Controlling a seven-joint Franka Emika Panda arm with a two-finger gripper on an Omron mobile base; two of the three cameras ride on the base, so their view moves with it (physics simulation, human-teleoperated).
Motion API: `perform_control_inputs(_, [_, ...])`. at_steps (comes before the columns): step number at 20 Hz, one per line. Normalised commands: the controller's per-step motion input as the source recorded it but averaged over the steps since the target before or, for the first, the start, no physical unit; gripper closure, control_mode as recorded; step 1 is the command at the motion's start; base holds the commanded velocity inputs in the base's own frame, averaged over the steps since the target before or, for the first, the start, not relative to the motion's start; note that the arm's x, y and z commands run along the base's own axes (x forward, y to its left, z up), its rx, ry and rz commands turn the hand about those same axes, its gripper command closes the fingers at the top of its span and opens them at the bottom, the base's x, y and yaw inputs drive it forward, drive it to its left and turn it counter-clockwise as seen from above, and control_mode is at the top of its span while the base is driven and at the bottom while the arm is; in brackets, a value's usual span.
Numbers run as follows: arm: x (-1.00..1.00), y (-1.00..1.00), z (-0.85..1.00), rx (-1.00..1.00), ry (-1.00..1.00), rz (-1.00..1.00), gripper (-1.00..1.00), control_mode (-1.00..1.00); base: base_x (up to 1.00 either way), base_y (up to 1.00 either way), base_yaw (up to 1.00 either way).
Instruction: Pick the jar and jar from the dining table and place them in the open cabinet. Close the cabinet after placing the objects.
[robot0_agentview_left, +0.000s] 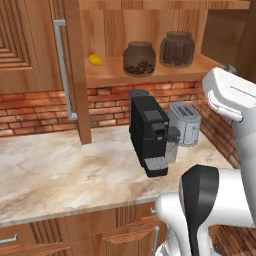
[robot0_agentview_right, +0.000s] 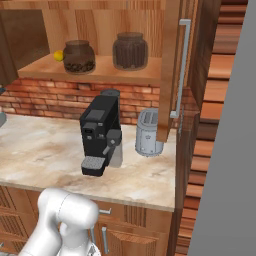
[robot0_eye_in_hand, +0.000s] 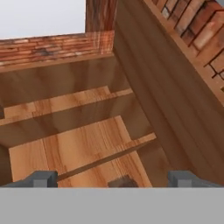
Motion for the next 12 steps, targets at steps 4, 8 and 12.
perform_control_inputs(4, [-0.69,0.71,0.0,-0.06,0.0,0.0,-1.0,-1.0,0.0,0.0,0.0])
perform_control_inputs(8, [-0.64,0.67,0.0,-0.07,0.0,-0.01,-1.0,-1.0,0.0,0.0,0.0])
perform_control_inputs(12, [-0.36,0.63,0.0,-0.07,0.0,-0.01,-1.0,-1.0,0.0,0.0,0.0])
